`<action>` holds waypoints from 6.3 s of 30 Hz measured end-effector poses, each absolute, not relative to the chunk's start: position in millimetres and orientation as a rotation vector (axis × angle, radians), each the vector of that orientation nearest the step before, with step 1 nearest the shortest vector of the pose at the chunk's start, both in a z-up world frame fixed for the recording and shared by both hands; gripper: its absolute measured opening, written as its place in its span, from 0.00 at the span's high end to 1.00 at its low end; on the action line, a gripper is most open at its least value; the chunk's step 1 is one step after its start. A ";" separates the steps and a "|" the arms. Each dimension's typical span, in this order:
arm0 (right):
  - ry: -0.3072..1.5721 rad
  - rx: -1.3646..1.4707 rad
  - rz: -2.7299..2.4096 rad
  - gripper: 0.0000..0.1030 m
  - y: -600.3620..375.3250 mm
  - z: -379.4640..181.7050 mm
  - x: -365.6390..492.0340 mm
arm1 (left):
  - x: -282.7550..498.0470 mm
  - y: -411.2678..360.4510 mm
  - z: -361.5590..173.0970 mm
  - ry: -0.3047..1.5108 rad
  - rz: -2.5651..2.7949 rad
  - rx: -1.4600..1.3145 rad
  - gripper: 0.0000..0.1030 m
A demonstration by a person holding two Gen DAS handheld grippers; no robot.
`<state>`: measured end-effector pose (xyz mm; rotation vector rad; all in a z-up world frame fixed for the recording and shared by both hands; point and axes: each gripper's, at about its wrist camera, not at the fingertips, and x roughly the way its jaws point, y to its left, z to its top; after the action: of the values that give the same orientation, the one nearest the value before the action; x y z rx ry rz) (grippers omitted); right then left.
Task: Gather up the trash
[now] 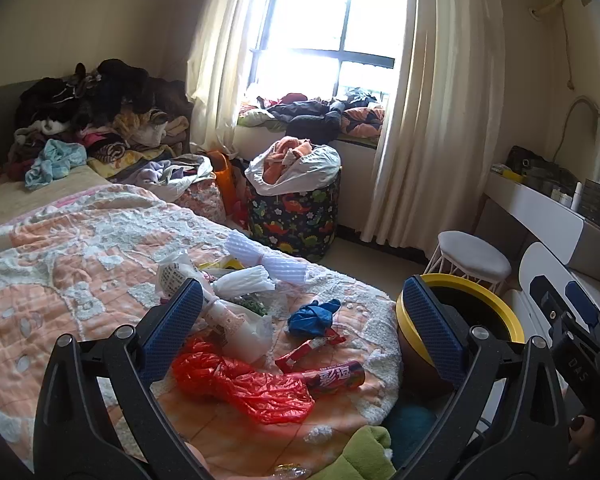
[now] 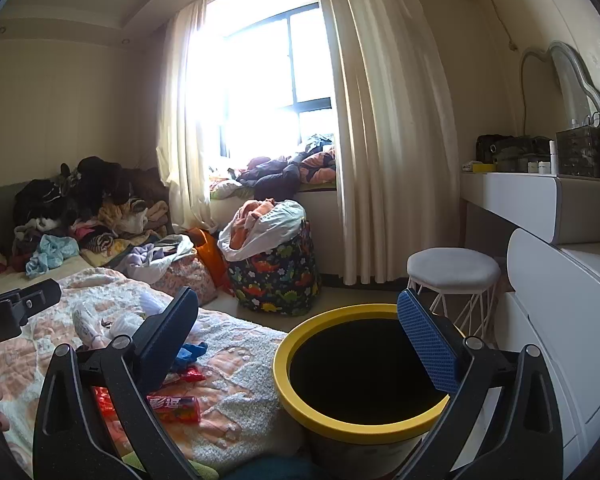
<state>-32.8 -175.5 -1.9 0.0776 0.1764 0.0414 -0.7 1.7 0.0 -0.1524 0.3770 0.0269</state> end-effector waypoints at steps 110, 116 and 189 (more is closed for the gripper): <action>0.562 -0.577 0.819 0.81 37.9 -98.8 17.7 | 129.1 125.1 -106.5 0.854 -0.043 -0.634 0.55; 0.543 -0.567 0.832 0.87 36.9 -93.2 7.7 | 121.2 128.5 -104.7 0.809 -0.073 -0.712 0.65; 0.407 0.098 0.299 0.92 -206.1 -16.0 57.2 | 85.5 -29.1 -1.2 0.557 -0.366 -0.377 0.76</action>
<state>57.2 -206.1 -16.0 0.0976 0.4074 0.2988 85.5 -29.1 -1.2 -0.3768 0.5566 -0.3661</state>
